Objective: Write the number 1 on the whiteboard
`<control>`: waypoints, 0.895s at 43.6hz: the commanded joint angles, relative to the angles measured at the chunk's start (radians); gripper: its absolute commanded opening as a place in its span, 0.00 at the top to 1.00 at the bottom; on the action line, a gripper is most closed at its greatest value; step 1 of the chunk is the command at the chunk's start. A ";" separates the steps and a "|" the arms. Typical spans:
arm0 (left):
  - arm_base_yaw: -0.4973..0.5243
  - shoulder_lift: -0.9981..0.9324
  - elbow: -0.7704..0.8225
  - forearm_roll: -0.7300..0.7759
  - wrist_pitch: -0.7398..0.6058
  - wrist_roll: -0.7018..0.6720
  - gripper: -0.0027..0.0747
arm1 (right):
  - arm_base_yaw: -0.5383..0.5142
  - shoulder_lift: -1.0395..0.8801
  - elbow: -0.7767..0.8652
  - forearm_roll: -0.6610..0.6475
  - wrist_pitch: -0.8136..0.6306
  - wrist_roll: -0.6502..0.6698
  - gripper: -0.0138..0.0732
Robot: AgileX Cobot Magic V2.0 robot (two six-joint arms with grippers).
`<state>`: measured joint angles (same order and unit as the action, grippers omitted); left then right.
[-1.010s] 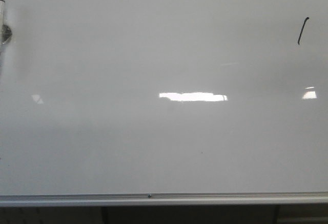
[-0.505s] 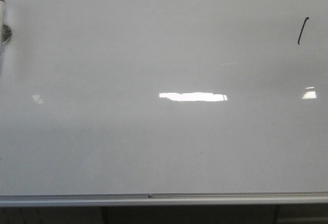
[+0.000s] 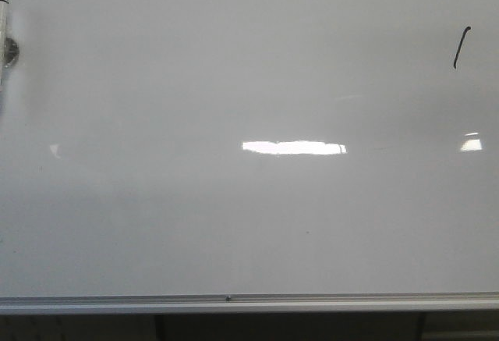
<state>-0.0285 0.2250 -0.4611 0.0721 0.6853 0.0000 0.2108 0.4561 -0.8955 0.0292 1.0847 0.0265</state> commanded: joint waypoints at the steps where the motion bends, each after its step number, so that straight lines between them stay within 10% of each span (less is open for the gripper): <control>1: 0.018 -0.077 0.069 -0.019 -0.154 0.000 0.99 | -0.005 0.010 -0.023 -0.010 -0.076 0.000 0.92; 25: 0.021 -0.248 0.496 -0.034 -0.765 0.000 0.99 | -0.005 0.010 -0.023 -0.010 -0.074 0.000 0.92; 39: 0.021 -0.248 0.493 -0.034 -0.786 0.000 0.99 | -0.005 0.010 -0.023 -0.010 -0.073 0.000 0.92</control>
<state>-0.0096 -0.0059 0.0093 0.0458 -0.0078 0.0000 0.2108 0.4561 -0.8955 0.0292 1.0847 0.0265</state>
